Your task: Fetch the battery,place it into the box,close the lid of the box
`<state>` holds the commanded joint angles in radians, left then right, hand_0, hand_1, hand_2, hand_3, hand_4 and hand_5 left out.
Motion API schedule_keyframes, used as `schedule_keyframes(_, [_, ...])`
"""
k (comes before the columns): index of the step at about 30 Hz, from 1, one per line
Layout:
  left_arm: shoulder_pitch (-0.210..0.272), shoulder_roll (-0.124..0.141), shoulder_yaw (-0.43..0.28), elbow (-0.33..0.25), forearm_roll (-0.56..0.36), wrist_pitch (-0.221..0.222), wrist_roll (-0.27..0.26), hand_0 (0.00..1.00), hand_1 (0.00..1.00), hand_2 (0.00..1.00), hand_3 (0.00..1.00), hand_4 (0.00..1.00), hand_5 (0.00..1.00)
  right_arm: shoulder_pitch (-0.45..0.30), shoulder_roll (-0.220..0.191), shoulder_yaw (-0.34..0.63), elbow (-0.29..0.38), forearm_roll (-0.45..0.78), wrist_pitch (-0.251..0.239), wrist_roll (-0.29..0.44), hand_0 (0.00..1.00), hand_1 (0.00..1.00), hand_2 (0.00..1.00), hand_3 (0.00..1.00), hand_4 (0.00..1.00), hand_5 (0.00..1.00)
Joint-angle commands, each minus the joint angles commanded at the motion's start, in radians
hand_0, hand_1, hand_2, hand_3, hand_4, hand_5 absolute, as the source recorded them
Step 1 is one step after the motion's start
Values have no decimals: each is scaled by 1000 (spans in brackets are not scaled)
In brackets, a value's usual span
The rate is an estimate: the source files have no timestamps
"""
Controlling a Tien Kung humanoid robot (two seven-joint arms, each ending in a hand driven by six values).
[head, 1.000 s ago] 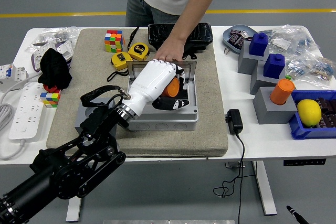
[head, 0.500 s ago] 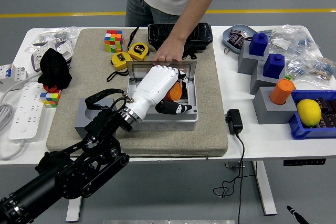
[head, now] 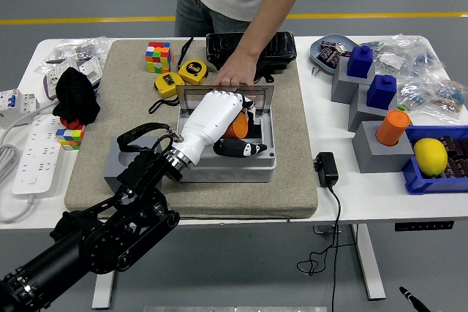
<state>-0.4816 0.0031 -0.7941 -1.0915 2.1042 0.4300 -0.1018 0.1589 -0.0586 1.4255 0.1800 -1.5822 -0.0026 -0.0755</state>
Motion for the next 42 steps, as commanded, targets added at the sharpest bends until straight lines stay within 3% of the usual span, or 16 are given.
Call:
schedule_keyframes(5, [-7, -3, -8, 20, 0, 2, -3, 65, 2, 2, 2, 998, 315, -2, 1, -1, 0, -1, 0, -1, 789, 712, 715, 766, 998, 969])
schedule_keyframes(6, [-8, -3, -9, 23, 1, 2, -3, 67, 2, 2, 2, 998, 385, -1, 0, -1, 0, -1, 0, -1, 789, 712, 715, 766, 998, 965])
schedule_keyframes(11, [-15, -3, -21, 36, 9, 2, -4, 67, 2, 2, 2, 998, 385, 0, 0, -1, 0, 0, -1, -1, 789, 712, 715, 766, 998, 965])
schedule_keyframes(12, [-16, -3, -24, 38, 10, 3, -5, 67, 2, 2, 2, 998, 449, 0, 0, 0, 0, -1, -1, -2, 789, 710, 715, 766, 998, 963])
schedule_keyframes(23, [-19, -3, -28, 37, 13, 0, -11, 72, 2, 2, 24, 998, 490, 2, 0, 2, 0, -1, -2, -2, 789, 711, 715, 766, 998, 958])
schedule_keyframes(24, [-18, -3, -27, 36, 14, 0, -13, 87, 3, 52, 54, 998, 606, 2, 0, 2, 0, -1, -2, -2, 789, 710, 715, 766, 998, 959])
schedule_keyframes(35, [-18, -3, -31, 37, -10, -22, -24, 112, 42, 89, 90, 998, 633, 2, 0, 4, 0, -4, -2, -2, 788, 711, 715, 766, 998, 957])
schedule_keyframes(36, [-18, -3, -32, 37, -10, -25, -24, 233, 216, 198, 207, 998, 658, 3, 0, 5, 0, -4, -2, -2, 788, 711, 715, 765, 998, 956])
schedule_keyframes(41, [-16, -3, -35, 39, -7, -40, -24, 233, 216, 198, 207, 998, 658, 2, 1, 7, 0, -5, -2, -2, 788, 711, 715, 765, 998, 956])
schedule_keyframes(42, [-16, -3, -36, 40, -7, -44, -24, 381, 537, 424, 423, 998, 669, 2, 1, 6, 0, -5, -1, -2, 788, 710, 715, 765, 998, 955])
